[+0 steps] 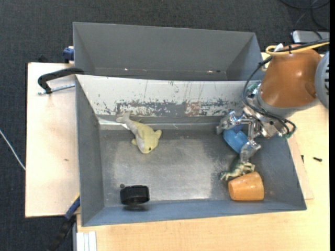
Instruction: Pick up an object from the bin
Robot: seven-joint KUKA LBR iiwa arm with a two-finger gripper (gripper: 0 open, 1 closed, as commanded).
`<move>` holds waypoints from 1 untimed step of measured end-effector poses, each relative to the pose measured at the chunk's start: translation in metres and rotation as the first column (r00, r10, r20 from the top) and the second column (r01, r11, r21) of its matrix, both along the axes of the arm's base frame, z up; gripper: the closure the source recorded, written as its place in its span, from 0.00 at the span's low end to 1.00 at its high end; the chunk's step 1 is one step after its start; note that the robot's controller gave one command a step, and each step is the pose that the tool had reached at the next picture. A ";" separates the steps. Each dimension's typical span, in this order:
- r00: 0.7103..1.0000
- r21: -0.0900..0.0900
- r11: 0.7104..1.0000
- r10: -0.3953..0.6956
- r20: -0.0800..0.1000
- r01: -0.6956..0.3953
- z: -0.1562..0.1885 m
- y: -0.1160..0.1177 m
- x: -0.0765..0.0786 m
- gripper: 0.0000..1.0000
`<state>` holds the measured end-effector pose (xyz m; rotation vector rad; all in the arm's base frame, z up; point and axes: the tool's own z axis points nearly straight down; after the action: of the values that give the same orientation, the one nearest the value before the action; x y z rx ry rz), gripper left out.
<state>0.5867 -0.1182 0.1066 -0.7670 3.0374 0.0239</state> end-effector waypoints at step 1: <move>0.999 0.005 0.999 -0.052 0.000 0.052 -0.008 0.000 0.006 0.00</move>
Offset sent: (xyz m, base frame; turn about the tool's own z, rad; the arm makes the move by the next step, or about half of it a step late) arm 0.0145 -0.0228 -0.0312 0.0963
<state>0.5931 -0.1186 0.0985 -0.6876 3.0544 0.0314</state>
